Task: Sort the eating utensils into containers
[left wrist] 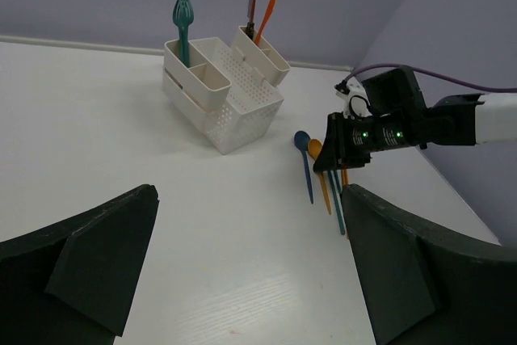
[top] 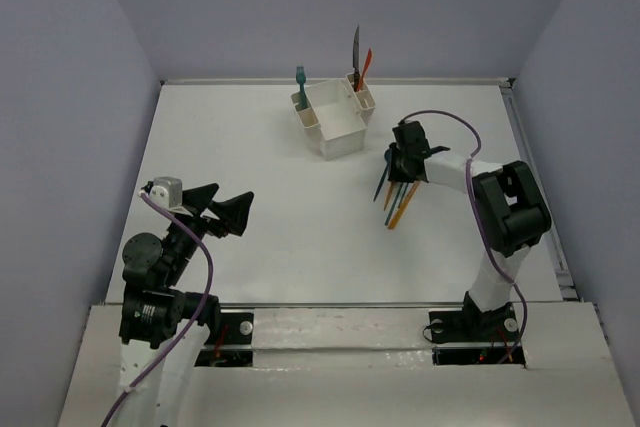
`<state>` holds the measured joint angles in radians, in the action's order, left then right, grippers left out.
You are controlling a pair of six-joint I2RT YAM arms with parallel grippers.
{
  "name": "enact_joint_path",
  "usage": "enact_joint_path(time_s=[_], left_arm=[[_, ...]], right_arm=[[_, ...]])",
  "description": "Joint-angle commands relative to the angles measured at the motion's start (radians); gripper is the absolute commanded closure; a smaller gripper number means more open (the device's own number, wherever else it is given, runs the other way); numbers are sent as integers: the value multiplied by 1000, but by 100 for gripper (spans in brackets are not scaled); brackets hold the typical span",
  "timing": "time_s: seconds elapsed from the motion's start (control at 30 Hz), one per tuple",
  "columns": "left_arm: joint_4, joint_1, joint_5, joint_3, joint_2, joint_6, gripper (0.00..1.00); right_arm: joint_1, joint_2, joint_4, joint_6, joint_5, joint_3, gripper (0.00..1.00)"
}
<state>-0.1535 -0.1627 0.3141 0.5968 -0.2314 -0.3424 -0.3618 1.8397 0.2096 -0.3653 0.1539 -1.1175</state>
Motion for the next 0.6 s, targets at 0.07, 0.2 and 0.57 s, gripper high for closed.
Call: enact_joint_path(time_s=[0.07,0.2,0.57], left_arm=[[54,-6,8,-9,-2,8,1],[54,-6,8,-9,-2,6,1],[55,-6,11,-11,-13,8,1]], right_arm=[[-3,41,20,20,50,-54,76],[-3,33,5,6,67,-47,94],[-45,-214,-257,-40,-43,-45,100]])
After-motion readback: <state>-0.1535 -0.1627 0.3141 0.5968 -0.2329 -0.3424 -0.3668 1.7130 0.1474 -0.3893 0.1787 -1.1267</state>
